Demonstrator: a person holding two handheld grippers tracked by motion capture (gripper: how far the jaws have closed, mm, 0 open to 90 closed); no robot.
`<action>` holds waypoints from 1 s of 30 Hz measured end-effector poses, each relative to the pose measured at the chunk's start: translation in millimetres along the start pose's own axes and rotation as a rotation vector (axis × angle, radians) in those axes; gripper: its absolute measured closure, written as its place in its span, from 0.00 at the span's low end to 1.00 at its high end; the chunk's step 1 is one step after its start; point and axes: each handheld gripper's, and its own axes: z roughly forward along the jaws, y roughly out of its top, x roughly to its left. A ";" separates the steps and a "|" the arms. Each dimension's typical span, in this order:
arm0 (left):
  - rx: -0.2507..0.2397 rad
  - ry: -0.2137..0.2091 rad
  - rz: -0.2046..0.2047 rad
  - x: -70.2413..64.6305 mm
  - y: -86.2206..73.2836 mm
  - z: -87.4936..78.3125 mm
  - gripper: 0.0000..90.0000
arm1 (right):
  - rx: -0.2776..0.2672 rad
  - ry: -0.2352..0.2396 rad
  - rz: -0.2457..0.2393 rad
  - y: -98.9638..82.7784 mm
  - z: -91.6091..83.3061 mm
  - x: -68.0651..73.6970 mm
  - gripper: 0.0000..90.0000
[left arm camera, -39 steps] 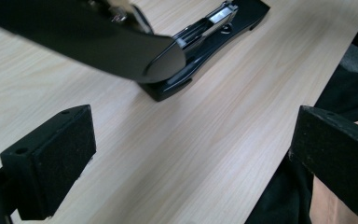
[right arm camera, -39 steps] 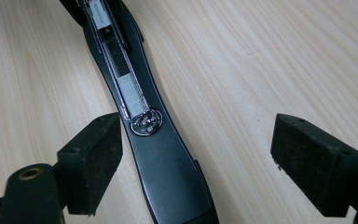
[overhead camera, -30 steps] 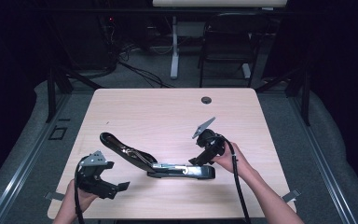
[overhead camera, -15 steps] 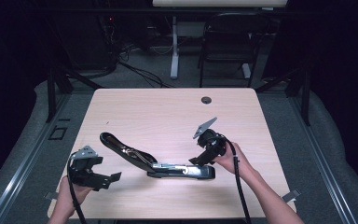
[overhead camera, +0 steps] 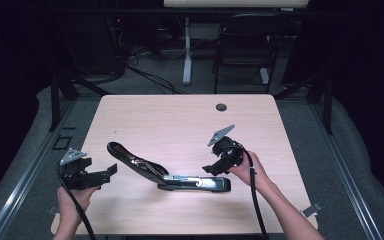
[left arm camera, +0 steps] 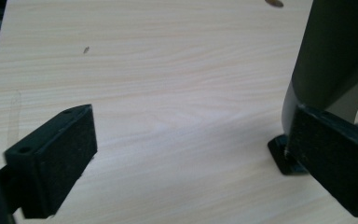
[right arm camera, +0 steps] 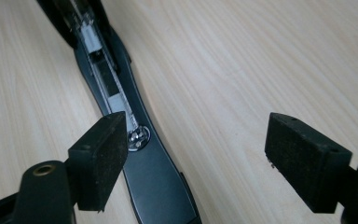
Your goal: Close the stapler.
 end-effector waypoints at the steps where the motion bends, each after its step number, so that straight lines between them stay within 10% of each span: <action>1: -0.013 -0.005 0.004 -1.1 1.0 0.7 0.10 | -0.007 -0.002 0.015 1.0 -1.2 -0.3 0.22; 9: -0.077 -0.051 0.036 -11.1 4.4 7.8 0.46 | -0.040 -0.014 0.002 8.5 -7.7 7.5 0.33; 22: -0.152 -0.108 0.069 -25.0 7.6 8.0 0.67 | -0.064 -0.021 -0.090 20.0 -6.5 25.0 0.84; 30: -0.152 -0.152 0.115 -33.7 11.1 15.4 0.82 | -0.104 0.007 -0.074 27.2 -6.2 33.1 0.94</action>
